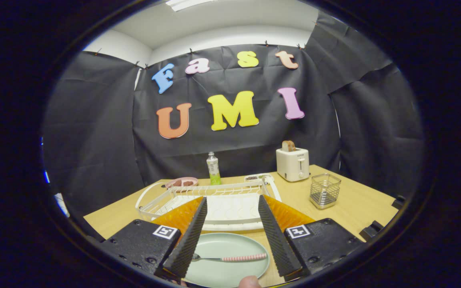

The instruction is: Take the plate from the dish rack, then take the spoon from the basket and place it into the plate.

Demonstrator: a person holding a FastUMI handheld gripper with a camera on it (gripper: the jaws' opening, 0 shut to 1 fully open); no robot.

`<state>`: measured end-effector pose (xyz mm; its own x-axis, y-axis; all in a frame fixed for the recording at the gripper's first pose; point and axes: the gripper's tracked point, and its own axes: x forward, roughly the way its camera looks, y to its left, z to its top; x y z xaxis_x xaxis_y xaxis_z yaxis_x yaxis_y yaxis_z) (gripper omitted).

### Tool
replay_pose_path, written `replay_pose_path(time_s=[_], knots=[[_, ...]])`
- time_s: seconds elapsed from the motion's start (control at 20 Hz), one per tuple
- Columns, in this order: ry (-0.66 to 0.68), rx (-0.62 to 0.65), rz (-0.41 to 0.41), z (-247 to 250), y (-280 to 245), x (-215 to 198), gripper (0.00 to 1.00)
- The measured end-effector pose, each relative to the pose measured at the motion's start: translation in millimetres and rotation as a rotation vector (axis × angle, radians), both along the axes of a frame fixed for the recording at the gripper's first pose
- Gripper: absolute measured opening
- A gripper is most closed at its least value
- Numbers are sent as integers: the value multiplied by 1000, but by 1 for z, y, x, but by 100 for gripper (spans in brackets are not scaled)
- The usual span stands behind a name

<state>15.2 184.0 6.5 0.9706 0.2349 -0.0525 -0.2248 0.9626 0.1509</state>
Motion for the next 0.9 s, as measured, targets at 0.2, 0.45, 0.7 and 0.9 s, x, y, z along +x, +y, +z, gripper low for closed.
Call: replay_pose_path(time_s=[0.2,0.45,0.7,0.9], knots=[[-53,-25,-37,14,-17,-12,99],[-105,-35,-60,27,-32,-39,100],[-156,-34,-118,33,-47,-66,100],[-176,-40,-134,34,-48,-84,100]])
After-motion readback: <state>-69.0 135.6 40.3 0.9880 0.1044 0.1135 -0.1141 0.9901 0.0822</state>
